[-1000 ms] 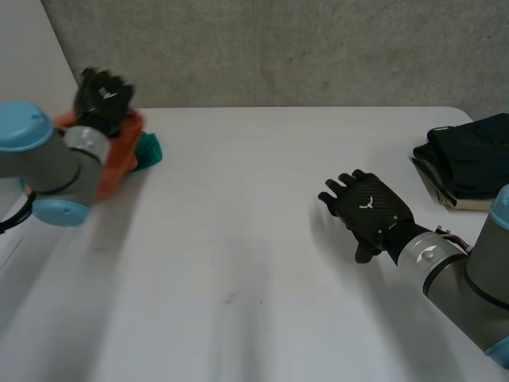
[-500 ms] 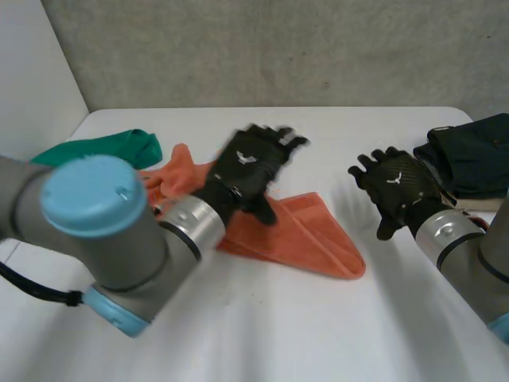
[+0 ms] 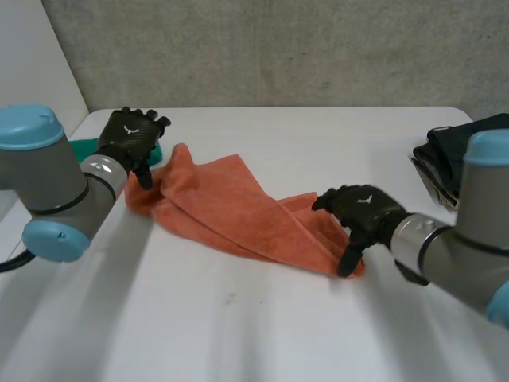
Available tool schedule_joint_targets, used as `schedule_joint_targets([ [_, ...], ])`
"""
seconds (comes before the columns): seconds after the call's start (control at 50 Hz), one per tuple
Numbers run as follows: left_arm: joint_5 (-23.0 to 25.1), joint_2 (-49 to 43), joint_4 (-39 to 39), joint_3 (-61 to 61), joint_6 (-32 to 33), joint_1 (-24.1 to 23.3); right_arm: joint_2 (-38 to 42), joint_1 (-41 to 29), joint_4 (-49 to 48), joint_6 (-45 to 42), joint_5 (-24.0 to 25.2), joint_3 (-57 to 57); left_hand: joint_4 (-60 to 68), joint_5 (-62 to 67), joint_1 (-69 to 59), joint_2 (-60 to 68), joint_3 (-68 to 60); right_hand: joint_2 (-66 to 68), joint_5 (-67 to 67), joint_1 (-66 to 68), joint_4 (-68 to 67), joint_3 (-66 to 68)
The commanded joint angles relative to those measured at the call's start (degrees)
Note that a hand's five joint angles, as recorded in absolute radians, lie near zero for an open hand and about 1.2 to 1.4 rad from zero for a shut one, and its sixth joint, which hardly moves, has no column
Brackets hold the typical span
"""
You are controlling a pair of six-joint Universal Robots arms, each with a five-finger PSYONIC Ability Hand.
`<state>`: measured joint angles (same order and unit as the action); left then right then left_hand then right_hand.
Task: Fold the laundry.
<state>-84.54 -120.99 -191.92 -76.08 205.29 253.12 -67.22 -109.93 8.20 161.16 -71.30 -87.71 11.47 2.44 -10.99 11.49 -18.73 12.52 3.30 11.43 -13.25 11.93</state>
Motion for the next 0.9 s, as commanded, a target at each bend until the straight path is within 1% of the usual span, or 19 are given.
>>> schedule_joint_targets([
  [0.02, 10.17, -13.46, 0.23, 11.38, 5.29, 3.52, 3.41, -5.64, -6.52, 1.09, -7.36, -2.82, 1.94, 0.97, -2.42, 1.92, 5.32, -2.52, -3.30, -1.43, 3.25, -1.93],
  [0.16, 10.88, -20.34, 0.31, 17.02, 7.05, 3.52, 7.00, -9.51, -13.19, 0.91, -12.72, -3.61, 5.30, 4.33, -5.78, 5.27, 1.96, -2.52, -3.30, -1.43, 3.25, -1.93],
  [0.24, 11.50, -22.62, 0.31, 17.99, 7.49, 3.35, 9.20, -10.04, -16.10, 0.47, -14.57, -3.09, 11.01, 10.04, -11.49, 10.98, -3.75, -2.52, -3.30, -1.43, 3.25, -1.93],
  [0.28, 12.90, -23.50, 0.23, 17.99, 7.58, 3.08, 9.91, -10.04, -16.81, -0.14, -15.01, -2.82, 18.24, 17.26, -18.72, 18.21, -10.98, 3.42, 2.64, 4.51, -2.69, 4.01],
  [0.3, 13.34, -23.59, 0.23, 17.99, 7.58, 3.08, 10.17, -10.04, -17.07, -0.58, -15.19, -2.82, 22.09, 21.12, -22.57, 22.06, -14.83, 8.28, 7.50, 9.37, -7.55, 8.87],
  [0.32, 13.52, -23.68, 0.05, 17.99, 7.58, 2.73, 10.87, -10.04, -17.59, -1.63, -15.19, -2.56, 38.12, 37.14, -38.60, 38.09, -30.85, 20.16, 19.37, 21.24, -19.42, 20.74],
  [0.36, 13.26, -23.42, -0.12, 17.99, 7.58, 2.55, 11.49, -10.04, -18.12, -2.86, -15.10, -2.29, 59.03, 58.06, -59.51, 59.01, -51.77, 32.49, 31.71, 33.58, -31.75, 33.08],
  [0.38, 12.91, -23.24, -0.13, 17.99, 7.49, 2.38, 12.19, -9.95, -18.65, -4.00, -15.27, -1.68, 68.44, 67.47, -68.92, 68.41, -61.18, 47.04, 46.26, 48.13, -46.31, 47.63],
  [0.44, 9.84, -21.84, -0.91, 18.08, 7.49, 1.24, 12.55, -9.95, -19.36, -5.33, -15.36, -0.36, 68.53, 67.56, -69.01, 68.51, -61.27, 67.43, 66.65, 68.52, -66.69, 68.02],
  [0.5, 5.09, -18.07, -3.72, 17.99, 7.32, 0.18, 12.37, -9.86, -20.85, -6.47, -15.36, 2.27, 68.53, 67.56, -69.01, 68.51, -61.27, 67.48, 66.70, 68.57, -66.75, 68.07],
  [0.56, 1.76, -14.99, -8.01, 18.07, 7.06, -0.69, 12.46, -9.51, -22.78, -7.87, -15.45, 6.75, 68.53, 67.56, -69.01, 68.51, -61.27, 67.48, 66.70, 68.57, -66.75, 68.07],
  [0.6, 0.43, -13.58, -10.13, 18.42, 6.88, -1.31, 12.55, -9.51, -23.66, -9.02, -15.45, 9.56, 68.53, 67.56, -69.01, 68.51, -61.27, 67.48, 66.70, 68.57, -66.75, 68.07],
  [0.64, -1.58, -11.22, -13.11, 19.74, 6.88, -2.54, 12.73, -9.51, -24.98, -11.21, -15.54, 14.74, 68.53, 67.56, -69.01, 68.51, -61.27, 67.48, 66.70, 68.57, -66.75, 68.07],
  [0.68, -3.08, -9.98, -14.44, 20.62, 6.88, -3.15, 12.64, -9.34, -26.12, -12.97, -15.71, 18.17, 68.53, 67.56, -69.01, 68.51, -61.27, 67.48, 66.70, 68.57, -66.75, 68.07],
  [0.7, -4.92, -8.58, -15.32, 21.49, 6.79, -3.59, 12.46, -9.25, -27.60, -14.46, -16.06, 21.14, 68.53, 67.56, -69.01, 68.51, -61.27, 67.48, 66.70, 68.57, -66.75, 68.07],
  [0.76, -8.35, -6.02, -16.12, 22.21, 6.88, -4.30, 11.59, -8.90, -30.95, -16.14, -16.86, 24.59, 68.53, 67.56, -69.01, 68.51, -61.27, 67.48, 66.70, 68.57, -66.75, 68.07],
  [0.78, -10.54, -4.10, -16.30, 21.60, 6.79, -4.82, 10.71, -8.81, -33.66, -16.49, -17.03, 25.73, 68.53, 67.56, -69.01, 68.51, -61.27, 67.48, 66.70, 68.57, -66.75, 68.07],
  [0.84, -12.67, -1.72, -15.86, 19.06, 6.62, -5.70, 7.29, -8.63, -37.45, -16.40, -16.95, 26.01, 68.53, 67.56, -69.01, 68.51, -61.27, 67.48, 66.70, 68.57, -66.75, 68.07],
  [0.9, -13.99, 5.21, -15.51, 10.02, 6.18, -6.67, 5.00, -8.98, -38.08, -16.40, -16.77, 24.43, 68.53, 67.56, -69.01, 68.51, -61.27, 67.48, 66.70, 68.57, -66.75, 68.07],
])
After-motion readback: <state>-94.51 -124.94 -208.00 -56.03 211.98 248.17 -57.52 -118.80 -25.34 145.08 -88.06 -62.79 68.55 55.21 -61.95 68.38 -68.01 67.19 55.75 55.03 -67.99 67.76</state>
